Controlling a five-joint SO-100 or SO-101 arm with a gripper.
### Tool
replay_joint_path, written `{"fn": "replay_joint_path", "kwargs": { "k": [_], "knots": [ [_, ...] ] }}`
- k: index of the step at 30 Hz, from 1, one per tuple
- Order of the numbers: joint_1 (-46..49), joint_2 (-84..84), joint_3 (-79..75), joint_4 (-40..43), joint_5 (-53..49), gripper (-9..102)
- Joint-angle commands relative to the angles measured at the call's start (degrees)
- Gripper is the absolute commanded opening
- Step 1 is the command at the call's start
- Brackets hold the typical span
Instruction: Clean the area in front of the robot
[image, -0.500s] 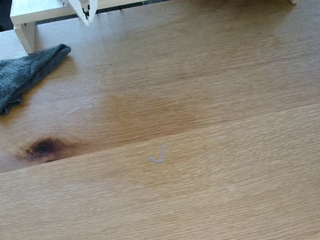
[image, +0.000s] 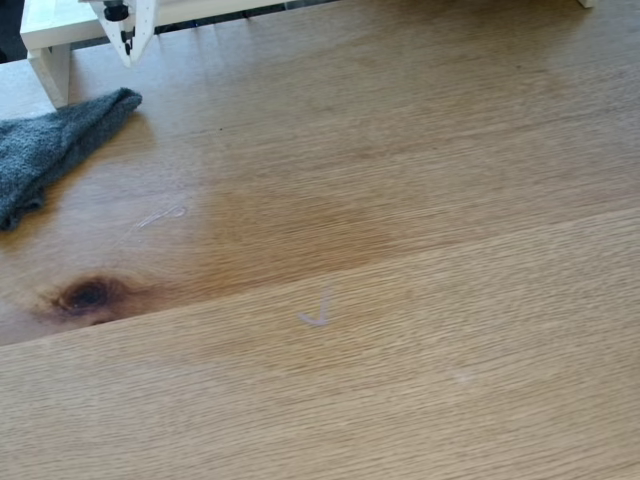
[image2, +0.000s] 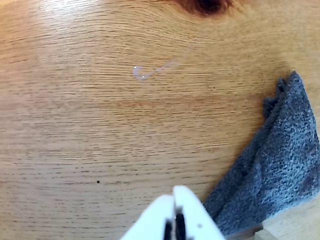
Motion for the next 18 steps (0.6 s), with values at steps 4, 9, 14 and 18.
{"fn": "replay_joint_path", "kwargs": {
  "k": [4, 9, 14, 18],
  "knots": [
    [-3.0, -1.8, 5.6, -6.6, -3.2, 7],
    [-6.6, -14.7, -1.2, -16.7, -4.0, 17],
    [-6.2, -28.7, -16.8, -20.5, -1.5, 25],
    [3.9, -45.4, -30.9, -25.8, -0.5, 27]
  ]
}}
